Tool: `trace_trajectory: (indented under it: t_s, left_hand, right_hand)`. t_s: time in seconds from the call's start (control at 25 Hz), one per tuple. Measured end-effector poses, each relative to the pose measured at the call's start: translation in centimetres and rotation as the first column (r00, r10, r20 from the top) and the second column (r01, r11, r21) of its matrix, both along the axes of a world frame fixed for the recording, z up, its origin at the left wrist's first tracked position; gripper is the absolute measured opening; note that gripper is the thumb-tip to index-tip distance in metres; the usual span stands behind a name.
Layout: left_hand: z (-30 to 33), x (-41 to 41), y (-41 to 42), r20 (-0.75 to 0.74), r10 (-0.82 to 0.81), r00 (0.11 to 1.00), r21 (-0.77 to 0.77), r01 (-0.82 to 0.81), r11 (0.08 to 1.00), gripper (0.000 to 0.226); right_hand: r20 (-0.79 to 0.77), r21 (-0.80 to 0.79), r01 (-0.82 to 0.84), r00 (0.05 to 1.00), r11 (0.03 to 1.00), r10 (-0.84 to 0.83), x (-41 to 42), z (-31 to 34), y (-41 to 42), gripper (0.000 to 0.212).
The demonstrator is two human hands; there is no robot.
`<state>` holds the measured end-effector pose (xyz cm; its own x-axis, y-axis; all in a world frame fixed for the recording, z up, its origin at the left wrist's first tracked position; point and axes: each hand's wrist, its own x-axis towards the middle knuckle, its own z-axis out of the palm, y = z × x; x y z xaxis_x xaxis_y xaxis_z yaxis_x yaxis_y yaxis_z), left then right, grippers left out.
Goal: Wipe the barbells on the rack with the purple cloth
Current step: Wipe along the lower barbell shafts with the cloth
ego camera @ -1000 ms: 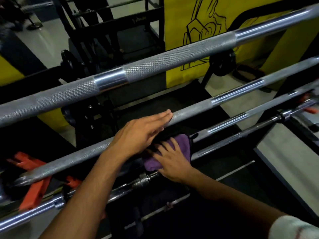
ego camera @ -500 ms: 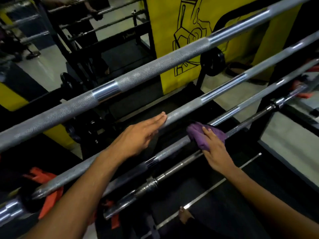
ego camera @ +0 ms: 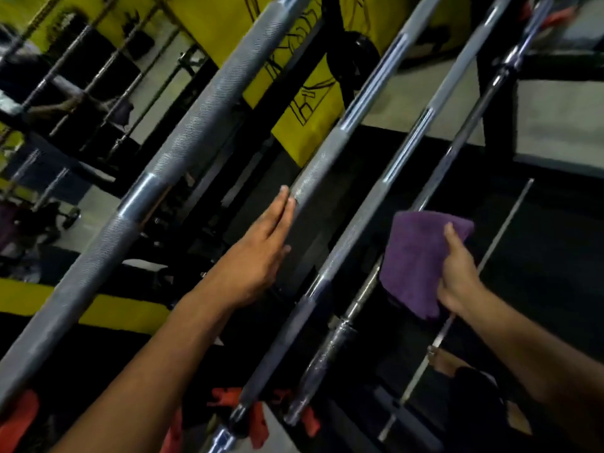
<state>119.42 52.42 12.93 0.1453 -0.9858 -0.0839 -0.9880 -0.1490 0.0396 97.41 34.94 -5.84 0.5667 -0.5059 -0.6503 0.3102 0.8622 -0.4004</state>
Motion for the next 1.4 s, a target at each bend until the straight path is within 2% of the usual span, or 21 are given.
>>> trace_trajectory:
  t_s: [0.12, 0.24, 0.32, 0.4, 0.56, 0.64, 0.76, 0.92, 1.04, 1.12, 1.28, 1.4]
  left_hand:
    - [-0.4, 0.1, 0.3, -0.019, 0.025, 1.000, -0.055, -0.026, 0.998, 0.065]
    - [-0.5, 0.2, 0.3, -0.068, 0.029, 0.997, -0.088, -0.034, 0.996, 0.063]
    - [-0.6, 0.2, 0.2, -0.058, 0.033, 0.998, -0.094, -0.038, 0.995, 0.062]
    - [-0.7, 0.4, 0.3, -0.077, 0.020, 0.997, -0.097, -0.027, 0.995, 0.061]
    - [-0.7, 0.7, 0.4, -0.105, 0.004, 0.994, -0.101, -0.015, 0.995, 0.062]
    - [-0.5, 0.5, 0.5, -0.094, 0.019, 0.995, -0.099, -0.028, 0.995, 0.064]
    - [-0.5, 0.4, 0.4, -0.097, 0.021, 0.995, -0.092, -0.030, 0.995, 0.066]
    - [-0.7, 0.4, 0.5, -0.085, 0.021, 0.996, -0.102, -0.030, 0.994, 0.067]
    - [-0.8, 0.4, 0.3, -0.060, 0.009, 0.998, -0.108, -0.015, 0.994, 0.064]
    - [-0.7, 0.3, 0.2, -0.060, 0.007, 0.998, -0.111, -0.013, 0.994, 0.064]
    - [-0.9, 0.7, 0.4, -0.057, 0.009, 0.998, -0.105, -0.015, 0.994, 0.062]
    - [-0.8, 0.2, 0.3, -0.015, 0.028, 0.999, -0.095, -0.029, 0.995, 0.062]
  right_hand:
    - [-0.025, -0.048, 0.086, 0.996, 0.995, -0.087, 6.5, 1.3, -2.3, 0.050]
    - [-0.008, -0.007, 0.182, 0.983, 0.983, -0.182, 12.6, 2.2, -3.9, 0.060]
    - [-0.124, -0.051, 0.223, 0.966, 0.973, -0.228, 14.5, 2.6, -3.3, 0.056]
    - [-0.239, -0.064, 0.213, 0.945, 0.975, -0.222, 15.4, 2.0, -0.4, 0.058]
    - [-0.288, 0.041, 0.137, 0.950, 0.990, -0.119, 16.0, -0.7, 8.9, 0.090]
    - [-0.243, 0.088, 0.135, 0.964, 0.987, -0.110, 16.0, -0.4, 10.2, 0.078]
    - [-0.251, 0.052, 0.165, 0.957, 0.985, -0.147, 16.0, 0.2, 5.5, 0.063]
    - [-0.301, -0.095, 0.254, 0.915, 0.963, -0.271, 16.5, 0.6, -2.9, 0.059]
    - [-0.331, -0.175, 0.276, 0.887, 0.945, -0.321, 16.5, 0.8, -6.0, 0.054]
    - [-0.367, -0.184, 0.225, 0.887, 0.957, -0.280, 16.3, 0.6, -5.2, 0.060]
    - [-0.470, -0.182, 0.073, 0.869, 0.981, -0.152, 16.1, 0.9, 2.8, 0.081]
    - [-0.510, -0.234, -0.176, 0.860, 0.956, 0.033, 13.4, 0.9, 8.4, 0.084]
